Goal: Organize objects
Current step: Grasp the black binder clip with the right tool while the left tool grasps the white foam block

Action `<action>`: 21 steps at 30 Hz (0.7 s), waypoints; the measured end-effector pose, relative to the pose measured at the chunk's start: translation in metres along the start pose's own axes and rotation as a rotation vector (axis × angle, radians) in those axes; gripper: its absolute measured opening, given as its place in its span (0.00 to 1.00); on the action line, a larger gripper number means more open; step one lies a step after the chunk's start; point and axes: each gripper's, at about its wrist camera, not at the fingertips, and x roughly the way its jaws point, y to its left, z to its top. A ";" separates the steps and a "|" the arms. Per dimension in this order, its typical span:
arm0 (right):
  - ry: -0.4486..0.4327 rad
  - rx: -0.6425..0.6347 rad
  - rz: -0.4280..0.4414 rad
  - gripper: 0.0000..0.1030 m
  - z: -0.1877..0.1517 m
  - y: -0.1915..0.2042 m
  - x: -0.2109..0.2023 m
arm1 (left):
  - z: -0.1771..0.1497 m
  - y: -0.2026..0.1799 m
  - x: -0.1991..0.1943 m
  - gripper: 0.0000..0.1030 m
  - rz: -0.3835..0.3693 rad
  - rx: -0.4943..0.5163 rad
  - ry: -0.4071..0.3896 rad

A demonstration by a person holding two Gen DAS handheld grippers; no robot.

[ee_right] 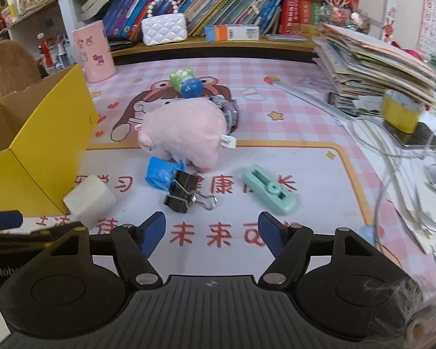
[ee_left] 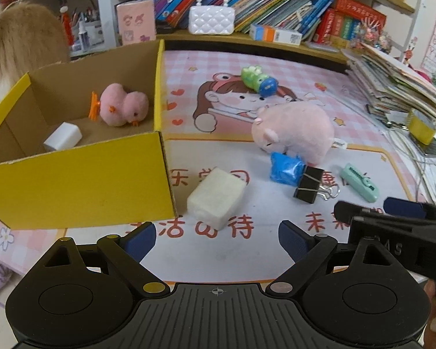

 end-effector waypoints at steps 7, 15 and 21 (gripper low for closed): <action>0.022 -0.004 0.076 0.57 0.014 0.001 0.028 | 0.003 0.003 0.007 0.89 0.031 -0.035 0.019; 0.085 -0.047 0.108 0.51 0.021 0.002 0.067 | 0.007 0.001 0.021 0.88 0.038 -0.047 0.058; 0.074 -0.088 0.132 0.44 0.023 0.001 0.068 | 0.009 -0.001 0.028 0.83 0.030 -0.062 0.072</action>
